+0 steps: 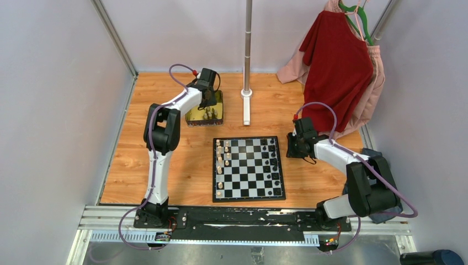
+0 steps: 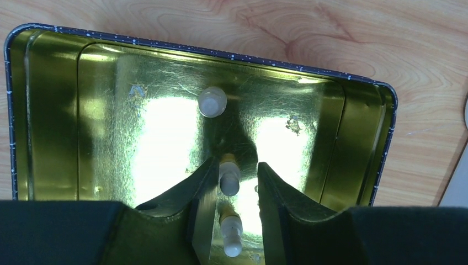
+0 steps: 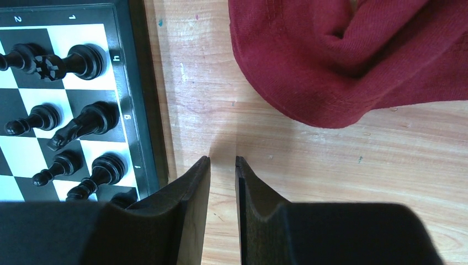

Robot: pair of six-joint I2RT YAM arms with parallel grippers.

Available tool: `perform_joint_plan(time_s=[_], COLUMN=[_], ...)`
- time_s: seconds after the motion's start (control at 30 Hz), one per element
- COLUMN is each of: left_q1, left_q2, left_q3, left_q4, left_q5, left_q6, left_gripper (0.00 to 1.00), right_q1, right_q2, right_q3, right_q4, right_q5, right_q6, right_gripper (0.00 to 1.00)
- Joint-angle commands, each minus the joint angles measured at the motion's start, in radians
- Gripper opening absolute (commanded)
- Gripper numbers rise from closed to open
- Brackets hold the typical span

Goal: Set up the chess pieces on the board
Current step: Pick up the chess piece from the storage box.

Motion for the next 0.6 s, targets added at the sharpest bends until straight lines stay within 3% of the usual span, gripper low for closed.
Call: perform_joint_plan(time_s=[0.0,0.23,0.57], left_q1=[0.006,0.006,0.006], left_q2=[0.023,0.016,-0.036], left_q3=[-0.003,-0.011,-0.021], left_q4=[0.010,0.012,0.019], left_q5=[-0.006,-0.011,-0.032], left_q6=[0.014,0.019,0.041], left_gripper=[0.36,0.15,0.00], right_q1=[0.006,0.006,0.006], right_q2=[0.028,0.028,0.025], right_q3=[-0.001,0.003,0.003], right_q4=[-0.031,-0.038,-0.041], right_q5=[0.015,0.021,0.027], right_q6=[0.002,0.002,0.000], right_gripper=[0.28,0.28,0.28])
